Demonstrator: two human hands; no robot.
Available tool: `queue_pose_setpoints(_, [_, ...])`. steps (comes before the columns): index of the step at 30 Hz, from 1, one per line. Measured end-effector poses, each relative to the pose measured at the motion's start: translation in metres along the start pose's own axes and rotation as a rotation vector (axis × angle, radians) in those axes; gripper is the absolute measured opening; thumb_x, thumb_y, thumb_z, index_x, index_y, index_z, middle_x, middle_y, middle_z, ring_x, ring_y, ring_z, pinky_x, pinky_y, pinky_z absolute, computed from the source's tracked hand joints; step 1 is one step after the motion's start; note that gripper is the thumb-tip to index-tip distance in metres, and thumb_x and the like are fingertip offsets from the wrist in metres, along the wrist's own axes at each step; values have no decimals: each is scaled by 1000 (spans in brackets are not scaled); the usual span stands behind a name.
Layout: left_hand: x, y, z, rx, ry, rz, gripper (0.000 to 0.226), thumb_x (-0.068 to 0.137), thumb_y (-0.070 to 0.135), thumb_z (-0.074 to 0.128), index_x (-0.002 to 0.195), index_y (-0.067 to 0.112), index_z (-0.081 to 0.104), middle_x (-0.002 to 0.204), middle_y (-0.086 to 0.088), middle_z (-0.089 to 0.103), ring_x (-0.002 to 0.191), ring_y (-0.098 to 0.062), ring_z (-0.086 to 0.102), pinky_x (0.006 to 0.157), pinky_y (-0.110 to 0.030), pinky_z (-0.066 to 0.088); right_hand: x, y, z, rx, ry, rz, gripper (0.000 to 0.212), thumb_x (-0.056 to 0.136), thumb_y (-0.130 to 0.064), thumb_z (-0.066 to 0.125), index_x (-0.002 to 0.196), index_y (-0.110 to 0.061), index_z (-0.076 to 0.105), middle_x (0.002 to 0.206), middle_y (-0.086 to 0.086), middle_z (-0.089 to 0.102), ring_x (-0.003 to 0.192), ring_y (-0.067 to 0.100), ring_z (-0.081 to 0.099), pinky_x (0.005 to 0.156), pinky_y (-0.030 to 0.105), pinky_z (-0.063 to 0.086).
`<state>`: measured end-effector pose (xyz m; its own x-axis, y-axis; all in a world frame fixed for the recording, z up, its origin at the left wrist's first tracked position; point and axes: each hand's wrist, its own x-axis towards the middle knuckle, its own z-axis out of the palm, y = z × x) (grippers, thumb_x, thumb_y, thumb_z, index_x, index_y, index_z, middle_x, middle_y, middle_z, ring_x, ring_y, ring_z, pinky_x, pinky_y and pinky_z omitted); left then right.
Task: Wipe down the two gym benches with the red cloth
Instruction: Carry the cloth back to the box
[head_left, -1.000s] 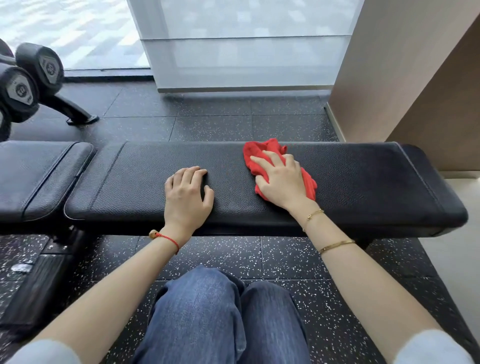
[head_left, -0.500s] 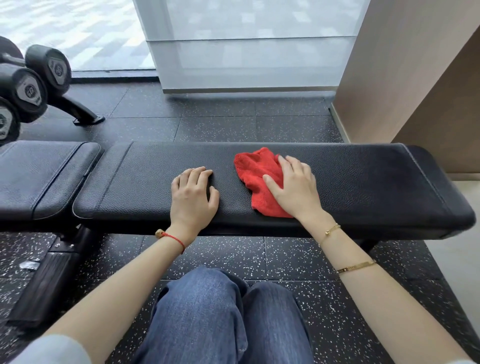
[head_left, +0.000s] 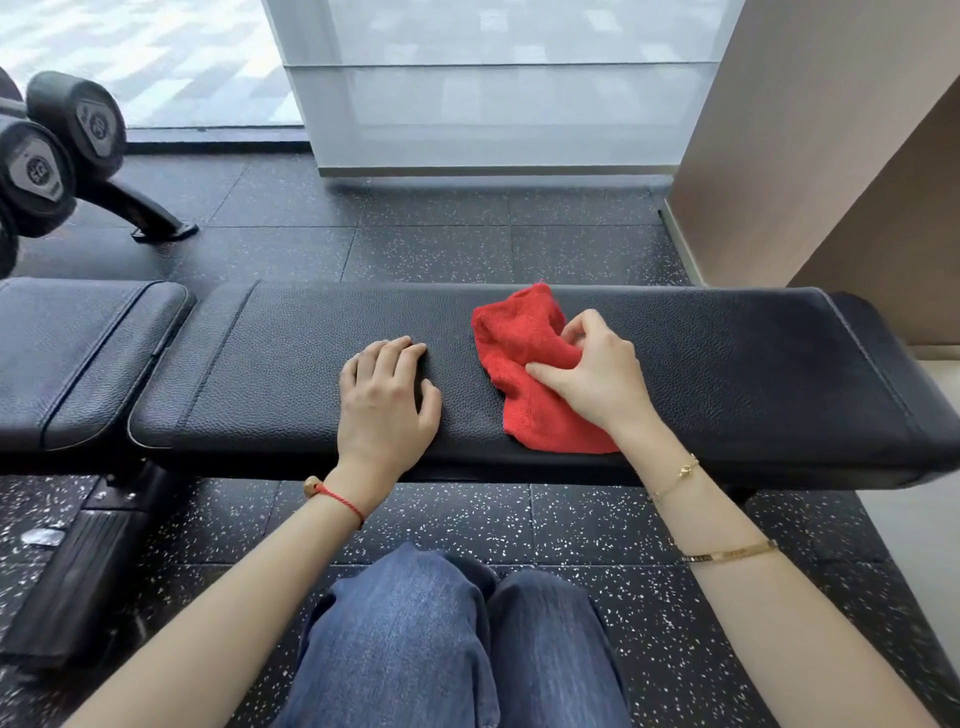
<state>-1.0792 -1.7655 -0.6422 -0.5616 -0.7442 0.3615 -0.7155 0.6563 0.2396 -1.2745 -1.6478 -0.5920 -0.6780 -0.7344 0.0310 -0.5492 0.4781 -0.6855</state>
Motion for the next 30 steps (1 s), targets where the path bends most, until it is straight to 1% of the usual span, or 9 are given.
queue_pose_setpoints(2, [1, -1, 0, 3, -16, 2, 47, 88, 33, 44, 126, 12, 61, 133, -5, 59, 127, -29, 50, 110, -46, 34, 7, -1, -1, 136, -87, 69, 48, 66, -37, 86, 99, -19, 58, 97, -2, 68, 95, 19, 64, 83, 32, 48])
queue_pose_setpoints(5, [7, -3, -6, -7, -72, 14, 44, 88, 33, 48, 125, 12, 62, 133, -5, 60, 126, -29, 51, 108, -45, 36, 15, -4, 1, 257, -186, 119, 50, 66, -31, 87, 110, -21, 66, 104, -1, 72, 98, 15, 67, 93, 36, 51])
queue_pose_setpoints(9, [24, -3, -36, -61, -134, 21, 34, 90, 26, 56, 121, 14, 64, 128, -2, 63, 121, -26, 54, 105, -42, 37, 19, -22, -7, 397, -267, 226, 38, 69, -23, 86, 103, -22, 71, 97, -4, 75, 94, 12, 70, 93, 39, 53])
queue_pose_setpoints(13, [45, 1, -89, -120, -150, -16, 27, 92, 21, 58, 117, 16, 65, 121, -1, 66, 114, -24, 59, 102, -41, 39, 13, -57, -33, 458, -287, 299, 34, 70, -23, 85, 100, -22, 70, 93, -3, 75, 94, 16, 70, 93, 42, 53])
queue_pose_setpoints(16, [56, 7, -138, -144, -147, -44, 23, 93, 19, 59, 115, 15, 66, 116, -1, 68, 110, -23, 61, 101, -39, 39, 6, -93, -65, 501, -296, 344, 34, 71, -22, 85, 102, -21, 70, 92, -3, 76, 93, 15, 71, 91, 41, 55])
queue_pose_setpoints(21, [68, 30, -238, -193, -151, -12, 22, 93, 16, 60, 114, 16, 66, 115, 1, 68, 112, -20, 60, 102, -38, 41, -15, -165, -140, 530, -306, 374, 32, 73, -23, 84, 102, -23, 70, 90, -6, 76, 86, 8, 71, 81, 31, 57])
queue_pose_setpoints(25, [77, 53, -331, -240, -190, -58, 23, 93, 15, 60, 115, 16, 67, 118, 1, 67, 114, -21, 60, 104, -39, 41, -34, -230, -205, 548, -299, 407, 33, 74, -20, 83, 105, -20, 69, 93, -2, 75, 90, 15, 71, 86, 38, 56])
queue_pose_setpoints(28, [86, 68, -401, -283, -199, -112, 22, 93, 13, 61, 114, 15, 67, 117, 1, 68, 114, -21, 60, 103, -39, 42, -43, -278, -249, 546, -314, 418, 36, 74, -20, 83, 107, -19, 68, 95, -2, 75, 92, 15, 71, 88, 38, 56])
queue_pose_setpoints(30, [96, 73, -442, -312, -200, -154, 23, 92, 12, 62, 114, 14, 68, 117, 0, 68, 113, -22, 60, 103, -41, 44, -46, -307, -273, 557, -324, 420, 37, 74, -21, 83, 108, -20, 68, 96, -3, 75, 92, 13, 71, 88, 37, 56])
